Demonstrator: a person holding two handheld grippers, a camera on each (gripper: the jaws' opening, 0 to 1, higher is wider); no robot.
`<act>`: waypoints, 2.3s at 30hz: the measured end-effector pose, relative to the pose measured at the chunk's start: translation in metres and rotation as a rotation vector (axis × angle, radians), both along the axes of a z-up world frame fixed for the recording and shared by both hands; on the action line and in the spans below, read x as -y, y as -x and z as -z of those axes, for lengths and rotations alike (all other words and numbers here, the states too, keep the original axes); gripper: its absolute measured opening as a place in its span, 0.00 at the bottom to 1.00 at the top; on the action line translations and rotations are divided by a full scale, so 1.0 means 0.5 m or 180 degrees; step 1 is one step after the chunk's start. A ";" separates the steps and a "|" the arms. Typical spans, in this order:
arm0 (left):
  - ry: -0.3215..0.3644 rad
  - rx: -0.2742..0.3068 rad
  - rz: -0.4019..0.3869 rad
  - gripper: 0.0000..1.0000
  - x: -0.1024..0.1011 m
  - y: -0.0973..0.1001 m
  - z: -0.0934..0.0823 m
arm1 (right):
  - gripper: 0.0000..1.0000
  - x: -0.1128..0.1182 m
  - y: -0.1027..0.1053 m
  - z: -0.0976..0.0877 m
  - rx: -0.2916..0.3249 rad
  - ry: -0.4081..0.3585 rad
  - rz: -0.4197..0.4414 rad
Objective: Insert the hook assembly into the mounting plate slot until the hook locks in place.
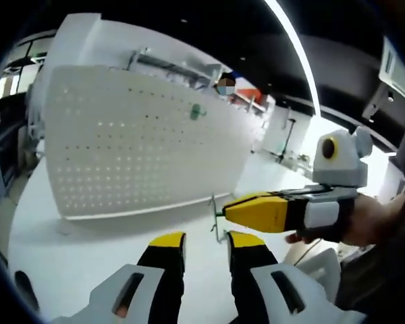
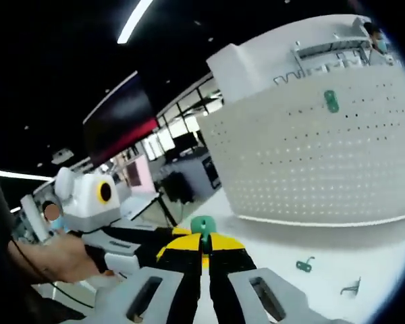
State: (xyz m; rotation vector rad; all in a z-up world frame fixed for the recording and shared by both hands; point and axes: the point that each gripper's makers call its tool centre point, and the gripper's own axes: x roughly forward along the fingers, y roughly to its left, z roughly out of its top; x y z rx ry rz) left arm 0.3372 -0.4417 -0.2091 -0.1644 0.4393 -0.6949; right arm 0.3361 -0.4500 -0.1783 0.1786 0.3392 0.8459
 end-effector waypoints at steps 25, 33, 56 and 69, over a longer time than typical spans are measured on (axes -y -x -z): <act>0.0067 -0.0329 0.0272 1.00 0.049 0.038 0.025 | 0.00 0.011 -0.007 -0.006 0.0185 0.0208 -0.0025; 0.0027 -0.0257 0.0346 1.00 0.049 0.045 0.011 | 0.00 0.012 -0.005 -0.002 0.0147 0.0215 -0.0045; 0.0202 -0.0015 0.0026 0.99 -0.003 0.012 -0.042 | 0.00 0.089 -0.087 -0.037 0.0451 0.0319 0.0363; 0.0199 -0.0066 0.0111 1.00 0.016 0.021 -0.030 | 0.00 0.154 -0.164 -0.079 0.0628 0.0317 0.0619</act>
